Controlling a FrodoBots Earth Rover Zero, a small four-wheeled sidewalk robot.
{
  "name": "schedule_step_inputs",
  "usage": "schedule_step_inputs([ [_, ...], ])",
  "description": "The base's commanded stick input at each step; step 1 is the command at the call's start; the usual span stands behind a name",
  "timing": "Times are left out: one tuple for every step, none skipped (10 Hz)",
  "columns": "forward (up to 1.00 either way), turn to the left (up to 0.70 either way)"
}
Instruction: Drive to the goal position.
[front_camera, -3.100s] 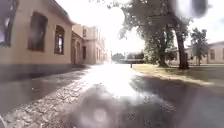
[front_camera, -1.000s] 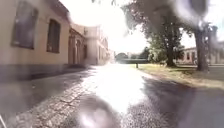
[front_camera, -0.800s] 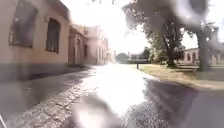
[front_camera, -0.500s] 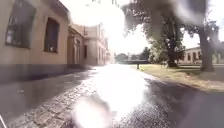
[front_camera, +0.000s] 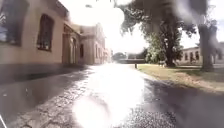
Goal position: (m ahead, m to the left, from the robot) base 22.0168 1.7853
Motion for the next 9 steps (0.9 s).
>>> schedule_step_inputs([
  [0.85, -0.34],
  [0.85, -0.31],
  [0.85, 0.0],
  [0.85, 0.0],
  [0.85, 0.0],
  [0.85, 0.0],
  [0.85, 0.0],
  [0.85, 0.0],
  [0.85, 0.0],
])
